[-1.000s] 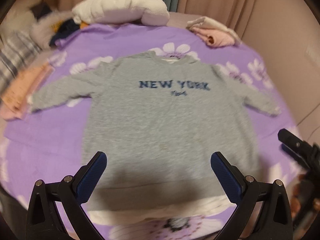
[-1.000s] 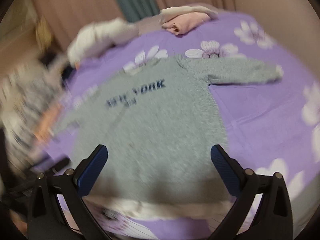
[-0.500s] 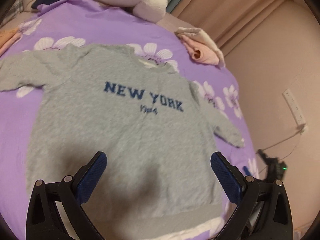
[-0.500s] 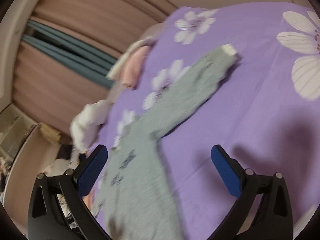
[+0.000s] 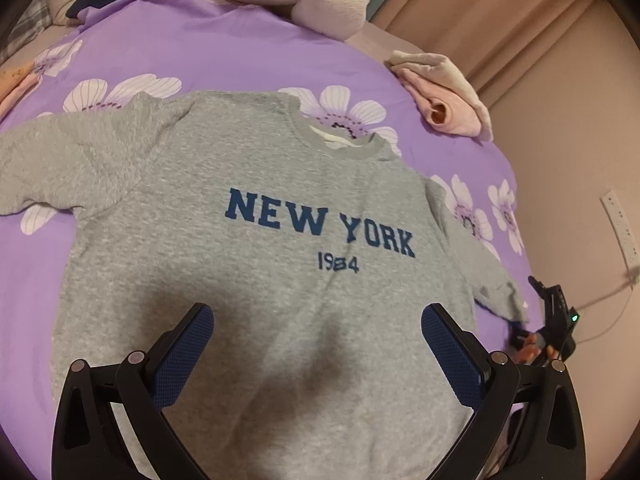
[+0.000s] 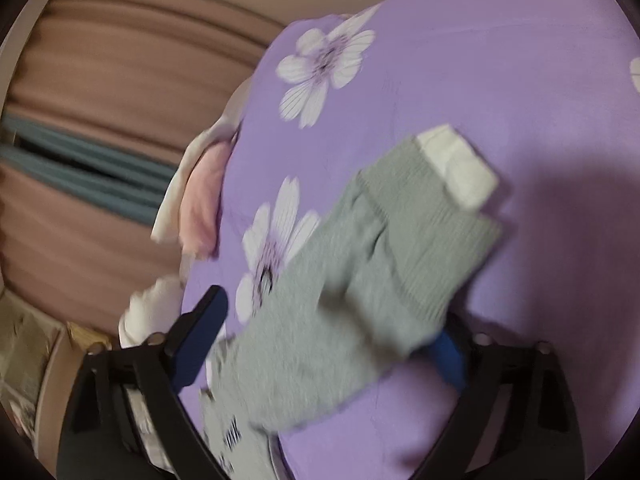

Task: Fold small clothes
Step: 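Grasp the sweatshirt sleeve cuff with the right gripper and lift it, then carry the sleeve across the sweatshirt body with the right gripper and release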

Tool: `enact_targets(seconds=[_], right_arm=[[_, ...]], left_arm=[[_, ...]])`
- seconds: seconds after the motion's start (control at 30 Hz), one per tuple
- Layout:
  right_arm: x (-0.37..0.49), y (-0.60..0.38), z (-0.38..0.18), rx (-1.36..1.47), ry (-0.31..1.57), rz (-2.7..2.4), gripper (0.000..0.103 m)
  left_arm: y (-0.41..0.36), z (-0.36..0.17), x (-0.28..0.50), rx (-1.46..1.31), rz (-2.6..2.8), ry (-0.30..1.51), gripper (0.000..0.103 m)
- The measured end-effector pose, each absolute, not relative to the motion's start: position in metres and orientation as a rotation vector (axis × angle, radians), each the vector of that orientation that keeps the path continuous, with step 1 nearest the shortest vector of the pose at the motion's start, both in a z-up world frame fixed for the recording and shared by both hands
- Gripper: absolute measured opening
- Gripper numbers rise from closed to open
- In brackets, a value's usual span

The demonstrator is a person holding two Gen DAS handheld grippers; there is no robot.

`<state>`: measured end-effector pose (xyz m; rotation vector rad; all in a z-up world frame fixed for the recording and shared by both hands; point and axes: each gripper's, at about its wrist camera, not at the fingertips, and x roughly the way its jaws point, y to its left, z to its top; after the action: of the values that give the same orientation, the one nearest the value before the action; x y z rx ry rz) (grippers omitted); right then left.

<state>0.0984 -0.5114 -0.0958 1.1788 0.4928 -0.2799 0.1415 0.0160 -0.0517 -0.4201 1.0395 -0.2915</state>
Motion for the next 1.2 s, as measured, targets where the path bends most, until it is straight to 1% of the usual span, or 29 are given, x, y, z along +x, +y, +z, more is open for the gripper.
enact_targets(seconds=[0.03,0.07,0.13,0.17,0.2,0.27,0.33,0.53,0.67,0.83,0.97,1.13,1.2], right_arm=[[0.101,-0.516,-0.097,1.181,0.500,-0.297,0.067],[0.102,-0.517,-0.099,1.177,0.508,-0.308,0.061],[0.105,-0.522,-0.105,1.156,0.569,-0.357,0.025],[0.106,-0.524,-0.108,1.156,0.580,-0.361,0.018],[0.106,-0.527,-0.109,1.168,0.582,-0.352,0.015],[0.107,-0.529,-0.105,1.166,0.591,-0.349,0.015],[0.113,-0.524,-0.092,1.105,0.622,-0.360,0.015],[0.139,-0.479,-0.021,0.821,0.665,-0.321,0.015],[0.177,-0.410,0.029,0.592,0.699,-0.240,0.015],[0.212,-0.307,0.056,0.336,0.715,-0.137,0.014],[0.237,-0.234,0.046,0.175,0.744,-0.063,0.014],[0.255,-0.148,-0.003,-0.065,0.820,-0.014,0.014],[0.255,-0.114,-0.031,-0.173,0.856,0.024,0.014]], left_arm=[[0.017,-0.053,0.142,-0.419,-0.288,1.041,0.103],[0.017,-0.054,0.143,-0.416,-0.285,1.044,0.103],[0.018,-0.057,0.145,-0.409,-0.274,1.054,0.103],[0.019,-0.059,0.146,-0.405,-0.267,1.061,0.103],[0.019,-0.060,0.147,-0.398,-0.259,1.068,0.103],[0.021,-0.062,0.147,-0.384,-0.243,1.072,0.103],[0.023,-0.063,0.148,-0.376,-0.238,1.077,0.103],[0.039,-0.064,0.145,-0.417,-0.247,1.075,0.103],[0.053,-0.061,0.138,-0.438,-0.253,1.062,0.103],[0.073,-0.061,0.128,-0.449,-0.236,1.054,0.103],[0.089,-0.065,0.119,-0.455,-0.216,1.057,0.103],[0.109,-0.075,0.111,-0.487,-0.196,1.062,0.103],[0.115,-0.079,0.109,-0.499,-0.180,1.067,0.103]])
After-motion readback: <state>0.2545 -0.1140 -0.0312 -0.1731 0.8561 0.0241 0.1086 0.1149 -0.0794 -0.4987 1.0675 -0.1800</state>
